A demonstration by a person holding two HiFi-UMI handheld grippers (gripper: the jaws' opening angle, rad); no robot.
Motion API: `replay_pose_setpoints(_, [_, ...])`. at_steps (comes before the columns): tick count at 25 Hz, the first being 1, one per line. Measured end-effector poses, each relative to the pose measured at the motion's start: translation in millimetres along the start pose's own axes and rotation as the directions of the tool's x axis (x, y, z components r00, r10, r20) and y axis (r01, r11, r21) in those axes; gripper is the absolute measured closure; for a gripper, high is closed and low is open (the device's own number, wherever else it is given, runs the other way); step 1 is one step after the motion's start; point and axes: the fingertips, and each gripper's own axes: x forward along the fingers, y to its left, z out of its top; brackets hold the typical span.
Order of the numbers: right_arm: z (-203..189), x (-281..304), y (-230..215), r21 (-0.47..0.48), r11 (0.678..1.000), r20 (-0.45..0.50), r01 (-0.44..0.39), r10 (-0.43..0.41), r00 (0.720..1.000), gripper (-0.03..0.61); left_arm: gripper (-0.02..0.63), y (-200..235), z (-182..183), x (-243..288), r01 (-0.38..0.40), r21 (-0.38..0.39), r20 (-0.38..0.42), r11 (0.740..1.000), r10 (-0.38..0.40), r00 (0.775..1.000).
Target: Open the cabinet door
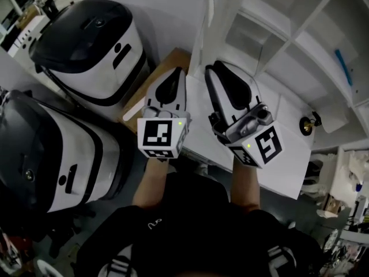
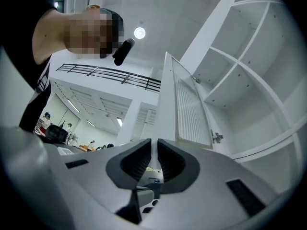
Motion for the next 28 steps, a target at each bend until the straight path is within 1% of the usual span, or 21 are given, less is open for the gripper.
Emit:
replay_pose_setpoints(5, [-11.7, 17.5, 11.3, 0.024, 0.999, 0.003, -0.047, 0.047, 0.999, 0.525, 0.603, 21.7, 5.3, -15.0, -0.063, 0.026, 0.003, 0.998, 0.062, 0.998])
replay_pose_setpoints(7, [-17.7, 23.9, 14.2, 0.014, 0.998, -0.003, -0.056, 0.056, 0.998, 0.525, 0.603, 31.2, 6.9, -21.4, -0.089, 0.033, 0.003, 0.996, 0.089, 0.996])
replay_pose_setpoints(10, [-28.9, 34.7, 19.9, -0.015, 0.999, -0.016, -0.046, 0.046, 0.999, 0.525, 0.603, 51.8, 8.9, -33.7, -0.137, 0.038, -0.001, 0.990, 0.137, 0.991])
replay_pose_setpoints(13, [-37.4, 47.9, 26.3, 0.009, 0.999, -0.017, -0.048, 0.048, 0.999, 0.525, 0.603, 66.5, 13.6, -44.6, -0.177, 0.048, 0.009, 0.983, 0.177, 0.984])
replay_pose_setpoints(15, [-46.0, 54.1, 24.2, 0.020, 1.000, -0.036, -0.020, 0.021, 0.999, 0.526, 0.603, 72.6, 15.7, -49.9, -0.194, 0.055, 0.012, 0.979, 0.194, 0.981])
replay_pose_setpoints(16, [-52.1, 56.0, 19.4, 0.025, 1.000, -0.054, 0.011, -0.009, 0.998, 0.558, 0.603, 75.3, 16.3, -52.2, -0.202, 0.057, 0.013, 0.978, 0.201, 0.979])
replay_pose_setpoints(18, [-64.6, 57.9, 8.7, 0.041, 0.997, -0.093, 0.063, -0.059, 0.994, 0.558, 0.603, 79.6, 17.4, -56.6, -0.214, 0.060, 0.013, 0.975, 0.213, 0.977])
replay_pose_setpoints(19, [-69.4, 58.6, 6.2, 0.050, 0.996, -0.105, 0.073, -0.067, 0.992, 0.558, 0.603, 81.3, 17.7, -58.3, -0.219, 0.061, 0.012, 0.974, 0.218, 0.976])
replay_pose_setpoints(22, [-78.6, 61.9, 8.2, 0.061, 0.996, -0.120, 0.064, -0.057, 0.991, 0.558, 0.603, 84.3, 16.9, -58.4, -0.225, 0.062, 0.010, 0.972, 0.225, 0.974])
replay_pose_setpoints(28, [-88.2, 57.2, 6.5, 0.065, 0.996, -0.146, 0.061, -0.051, 0.988, 0.558, 0.603, 74.1, 11.0, -47.4, -0.200, 0.059, -0.004, 0.978, 0.200, 0.980])
